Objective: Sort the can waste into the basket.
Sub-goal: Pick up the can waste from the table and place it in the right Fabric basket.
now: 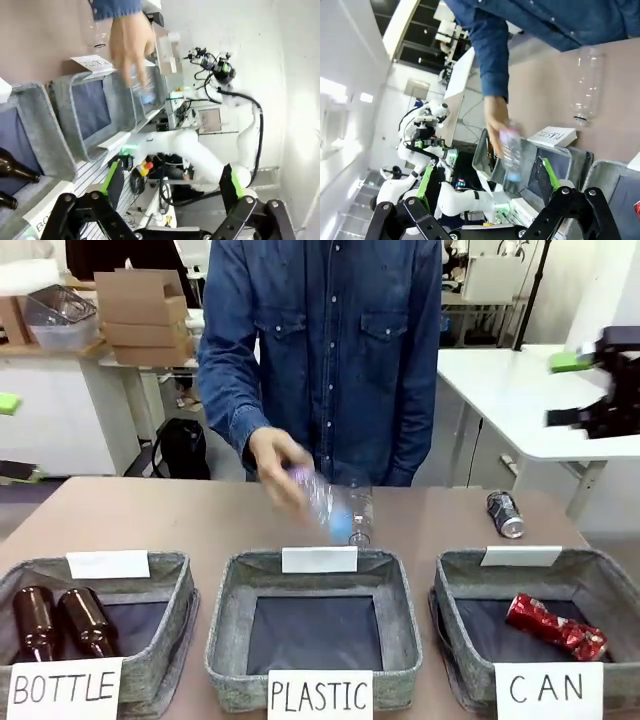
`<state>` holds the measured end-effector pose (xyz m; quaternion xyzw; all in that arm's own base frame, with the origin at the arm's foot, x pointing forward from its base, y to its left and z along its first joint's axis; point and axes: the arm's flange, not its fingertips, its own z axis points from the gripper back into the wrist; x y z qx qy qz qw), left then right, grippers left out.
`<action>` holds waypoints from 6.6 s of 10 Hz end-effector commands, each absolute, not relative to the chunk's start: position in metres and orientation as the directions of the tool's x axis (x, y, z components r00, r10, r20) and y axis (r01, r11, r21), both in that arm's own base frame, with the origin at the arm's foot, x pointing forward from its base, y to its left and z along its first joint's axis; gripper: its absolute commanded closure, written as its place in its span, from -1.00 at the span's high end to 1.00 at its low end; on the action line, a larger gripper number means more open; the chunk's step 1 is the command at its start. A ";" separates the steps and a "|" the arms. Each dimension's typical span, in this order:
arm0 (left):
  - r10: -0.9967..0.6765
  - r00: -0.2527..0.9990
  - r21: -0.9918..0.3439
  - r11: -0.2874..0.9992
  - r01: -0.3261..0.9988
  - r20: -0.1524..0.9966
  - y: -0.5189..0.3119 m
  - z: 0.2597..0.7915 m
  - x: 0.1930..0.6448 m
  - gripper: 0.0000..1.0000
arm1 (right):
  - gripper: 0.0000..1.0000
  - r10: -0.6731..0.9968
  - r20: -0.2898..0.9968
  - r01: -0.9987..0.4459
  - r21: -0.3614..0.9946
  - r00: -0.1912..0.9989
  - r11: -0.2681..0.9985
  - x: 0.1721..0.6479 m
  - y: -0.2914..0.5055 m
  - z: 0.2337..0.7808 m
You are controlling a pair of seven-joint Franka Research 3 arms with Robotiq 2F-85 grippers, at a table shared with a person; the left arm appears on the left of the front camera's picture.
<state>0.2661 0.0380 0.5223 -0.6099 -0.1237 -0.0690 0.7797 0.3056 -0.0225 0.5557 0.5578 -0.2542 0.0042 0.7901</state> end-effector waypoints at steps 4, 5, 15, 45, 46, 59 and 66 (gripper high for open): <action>-0.086 0.941 -0.871 0.359 0.336 0.327 -0.012 0.540 0.254 1.00 | 1.00 -0.224 0.415 -0.321 0.876 0.882 0.359 0.307 0.008 0.560; -0.086 0.941 -0.871 0.359 0.336 0.327 -0.012 0.540 0.254 1.00 | 1.00 -0.224 0.415 -0.321 0.876 0.882 0.359 0.307 0.008 0.560; -0.086 0.941 -0.871 0.359 0.336 0.327 -0.012 0.540 0.254 1.00 | 1.00 -0.079 0.643 0.068 0.041 0.761 0.997 0.380 -0.001 0.510; -0.086 0.941 -0.871 0.359 0.336 0.327 -0.012 0.540 0.254 1.00 | -1.00 -0.160 0.232 0.150 0.060 0.959 0.987 0.574 -0.039 0.309; -0.086 0.941 -0.871 0.359 0.336 0.327 -0.012 0.540 0.254 1.00 | -0.72 -0.148 0.225 0.141 0.047 0.963 0.989 0.574 -0.039 0.308; -0.086 0.941 -0.871 0.359 0.336 0.327 -0.012 0.540 0.254 1.00 | -1.00 0.536 0.475 -0.691 0.250 0.698 0.679 0.349 -0.063 0.488; -0.086 0.941 -0.871 0.359 0.336 0.327 -0.012 0.540 0.254 1.00 | -1.00 0.775 0.576 -0.964 0.106 0.259 0.243 0.319 -0.060 0.461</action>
